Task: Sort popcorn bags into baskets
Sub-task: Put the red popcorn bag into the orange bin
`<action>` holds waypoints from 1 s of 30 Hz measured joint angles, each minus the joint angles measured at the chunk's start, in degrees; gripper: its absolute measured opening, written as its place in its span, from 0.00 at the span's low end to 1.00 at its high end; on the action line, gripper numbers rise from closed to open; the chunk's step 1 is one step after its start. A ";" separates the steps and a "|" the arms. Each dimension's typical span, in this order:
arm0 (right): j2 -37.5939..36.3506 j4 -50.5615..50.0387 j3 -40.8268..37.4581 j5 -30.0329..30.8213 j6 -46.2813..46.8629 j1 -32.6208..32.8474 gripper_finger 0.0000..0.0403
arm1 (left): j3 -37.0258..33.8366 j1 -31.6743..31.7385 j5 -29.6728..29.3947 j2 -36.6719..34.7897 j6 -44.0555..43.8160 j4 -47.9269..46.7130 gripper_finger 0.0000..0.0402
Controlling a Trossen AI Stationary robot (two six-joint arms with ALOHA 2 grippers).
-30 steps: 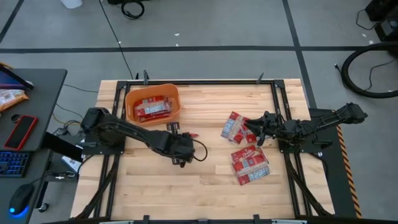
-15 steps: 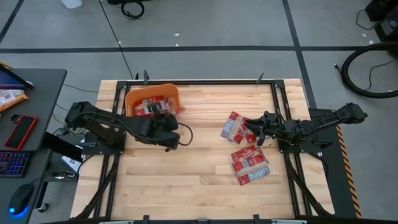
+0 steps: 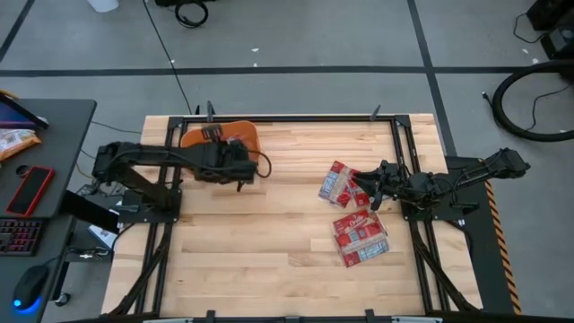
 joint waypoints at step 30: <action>0.11 1.23 0.00 -1.05 0.00 -0.01 0.26 | -23.35 8.71 6.05 -6.65 3.70 8.93 0.20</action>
